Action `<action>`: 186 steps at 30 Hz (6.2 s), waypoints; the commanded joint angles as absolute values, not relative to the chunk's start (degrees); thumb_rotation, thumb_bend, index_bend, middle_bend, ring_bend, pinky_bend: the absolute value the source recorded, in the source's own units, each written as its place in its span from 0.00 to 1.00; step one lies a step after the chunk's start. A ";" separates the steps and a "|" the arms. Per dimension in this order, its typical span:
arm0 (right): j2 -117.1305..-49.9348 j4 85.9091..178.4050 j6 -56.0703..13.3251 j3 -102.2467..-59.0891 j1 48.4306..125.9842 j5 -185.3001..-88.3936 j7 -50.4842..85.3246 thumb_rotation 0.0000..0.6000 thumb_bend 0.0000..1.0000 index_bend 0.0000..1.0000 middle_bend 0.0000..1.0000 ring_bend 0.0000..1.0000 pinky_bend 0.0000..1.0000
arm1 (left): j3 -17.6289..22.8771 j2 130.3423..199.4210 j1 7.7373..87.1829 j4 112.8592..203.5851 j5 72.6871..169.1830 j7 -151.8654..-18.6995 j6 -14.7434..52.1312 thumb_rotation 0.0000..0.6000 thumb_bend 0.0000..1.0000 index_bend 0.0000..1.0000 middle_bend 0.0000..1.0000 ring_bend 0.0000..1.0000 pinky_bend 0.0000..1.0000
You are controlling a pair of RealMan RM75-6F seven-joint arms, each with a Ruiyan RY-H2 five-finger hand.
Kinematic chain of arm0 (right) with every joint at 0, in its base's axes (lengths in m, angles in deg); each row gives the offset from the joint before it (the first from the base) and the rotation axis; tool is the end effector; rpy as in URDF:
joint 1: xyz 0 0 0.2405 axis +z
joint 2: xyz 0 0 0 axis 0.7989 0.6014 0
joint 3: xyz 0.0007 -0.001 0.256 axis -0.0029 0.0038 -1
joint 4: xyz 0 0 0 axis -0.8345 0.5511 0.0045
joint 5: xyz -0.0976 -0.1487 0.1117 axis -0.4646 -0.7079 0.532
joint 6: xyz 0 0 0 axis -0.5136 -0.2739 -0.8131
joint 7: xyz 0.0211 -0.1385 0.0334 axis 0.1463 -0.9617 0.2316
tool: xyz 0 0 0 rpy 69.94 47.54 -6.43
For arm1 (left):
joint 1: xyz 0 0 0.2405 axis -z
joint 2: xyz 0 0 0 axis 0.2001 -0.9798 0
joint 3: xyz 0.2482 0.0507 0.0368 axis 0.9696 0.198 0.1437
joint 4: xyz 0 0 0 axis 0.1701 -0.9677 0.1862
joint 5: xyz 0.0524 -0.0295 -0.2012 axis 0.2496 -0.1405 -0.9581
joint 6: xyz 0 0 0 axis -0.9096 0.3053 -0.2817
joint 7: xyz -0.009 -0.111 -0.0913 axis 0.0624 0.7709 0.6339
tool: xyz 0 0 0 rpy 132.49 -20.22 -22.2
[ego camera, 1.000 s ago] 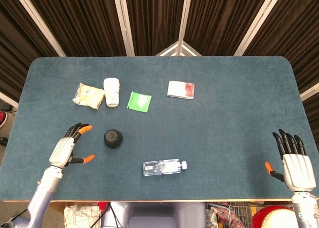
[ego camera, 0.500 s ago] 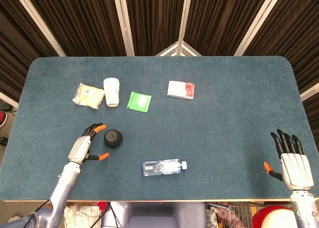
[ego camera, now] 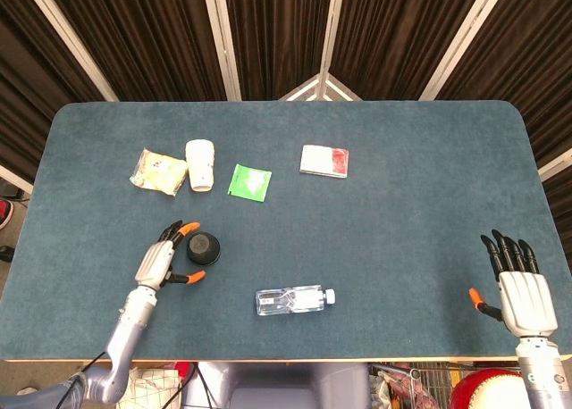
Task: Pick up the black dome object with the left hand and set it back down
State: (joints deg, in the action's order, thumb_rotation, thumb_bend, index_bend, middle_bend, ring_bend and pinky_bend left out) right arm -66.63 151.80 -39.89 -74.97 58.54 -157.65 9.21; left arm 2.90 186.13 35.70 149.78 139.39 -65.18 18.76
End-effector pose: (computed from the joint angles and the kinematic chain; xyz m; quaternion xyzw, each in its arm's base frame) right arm -0.3049 -0.1899 0.1440 0.5991 -0.3846 0.3668 0.5989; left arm -0.2360 0.2800 -0.0662 -0.5526 -0.5745 -0.4857 0.3588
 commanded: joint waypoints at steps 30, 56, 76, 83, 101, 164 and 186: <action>-66.84 152.02 -40.12 -74.61 58.39 -157.85 9.87 1.00 0.29 0.07 0.02 0.07 0.04 | 3.57 188.46 36.80 147.22 137.72 -68.41 17.00 1.00 0.25 0.16 0.24 0.00 0.00; -67.44 151.30 -40.72 -73.99 58.16 -159.08 10.99 1.00 0.29 0.07 0.02 0.07 0.04 | 1.88 185.60 37.00 153.62 137.36 -70.59 18.59 1.00 0.51 0.19 0.45 0.00 0.00; -67.37 151.25 -40.80 -73.90 58.02 -159.03 11.19 1.00 0.29 0.07 0.02 0.07 0.04 | -5.91 174.21 41.32 179.65 127.60 -78.09 13.80 1.00 0.51 0.20 0.44 0.00 0.00; -67.45 151.34 -41.16 -73.67 57.78 -159.33 10.95 1.00 0.29 0.07 0.02 0.07 0.04 | -8.79 169.21 42.73 188.57 124.61 -84.63 14.93 1.00 0.51 0.21 0.44 0.00 0.00; -68.12 151.17 -40.19 -73.73 58.29 -158.97 10.18 1.00 0.29 0.07 0.02 0.07 0.04 | -9.41 157.99 39.22 197.36 117.58 -81.80 14.94 1.00 0.51 0.22 0.45 0.00 0.00; -68.93 151.30 -40.81 -72.86 58.23 -160.75 9.89 1.00 0.29 0.07 0.02 0.07 0.04 | -4.59 151.62 34.23 196.00 131.42 -67.28 17.97 1.00 0.51 0.26 0.48 0.00 0.00; -69.09 151.08 -39.12 -73.13 59.10 -159.92 9.98 1.00 0.29 0.07 0.02 0.07 0.04 | 0.95 174.73 39.08 163.13 135.69 -59.24 14.90 1.00 0.51 0.26 0.45 0.00 0.00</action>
